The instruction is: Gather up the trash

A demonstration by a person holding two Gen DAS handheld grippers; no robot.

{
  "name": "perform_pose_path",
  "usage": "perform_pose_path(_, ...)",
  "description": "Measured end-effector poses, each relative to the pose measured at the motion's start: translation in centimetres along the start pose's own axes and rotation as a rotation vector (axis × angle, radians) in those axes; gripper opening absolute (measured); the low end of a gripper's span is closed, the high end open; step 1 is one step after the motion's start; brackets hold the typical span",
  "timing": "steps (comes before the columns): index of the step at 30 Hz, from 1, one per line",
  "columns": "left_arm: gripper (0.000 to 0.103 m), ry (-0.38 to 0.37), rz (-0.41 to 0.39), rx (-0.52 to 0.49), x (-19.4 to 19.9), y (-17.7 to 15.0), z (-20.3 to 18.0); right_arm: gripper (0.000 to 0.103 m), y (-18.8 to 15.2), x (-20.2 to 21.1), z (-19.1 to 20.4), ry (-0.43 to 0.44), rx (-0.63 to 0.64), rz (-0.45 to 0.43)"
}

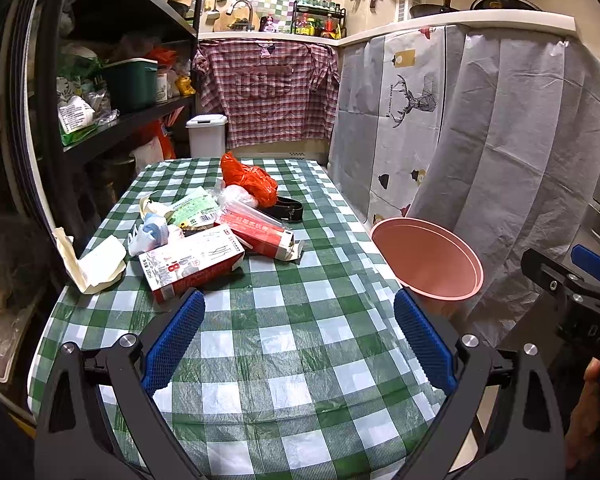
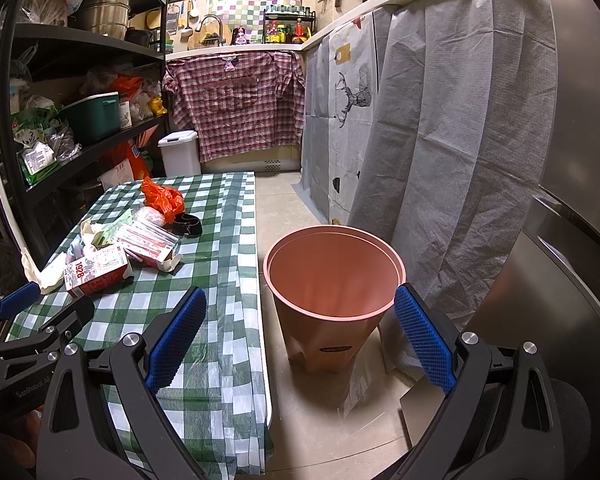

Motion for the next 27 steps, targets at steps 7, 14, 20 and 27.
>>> perform_pose_path(7, 0.092, 0.000, -0.001, -0.003, 0.1, 0.0, -0.3, 0.093, 0.1, 0.1, 0.0, 0.000, 0.000, -0.005)
perform_pose_path(14, 0.092, -0.003, -0.003, -0.004, 0.2, 0.1, -0.3, 0.093, -0.1, 0.1, 0.2, 0.004, 0.004, -0.009)
perform_pose_path(20, 0.092, 0.012, 0.002, 0.019, 0.3, 0.0, 0.6, 0.088, -0.1, 0.3, 0.8, 0.027, -0.002, -0.018)
perform_pose_path(27, 0.089, 0.101, -0.050, 0.019, 0.8, 0.6, 2.6, 0.054, 1.1, 0.7, 2.9, 0.109, 0.039, -0.064)
Point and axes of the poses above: each gripper's, at about its wrist camera, not at the fingertips, and x roughly against the way its jaws point, z to its left, y to its top, the point moved 3 cm from there along -x, roughly the way its jaws point, and after that the axes turned 1 degree about -x, right-handed, at the moved point
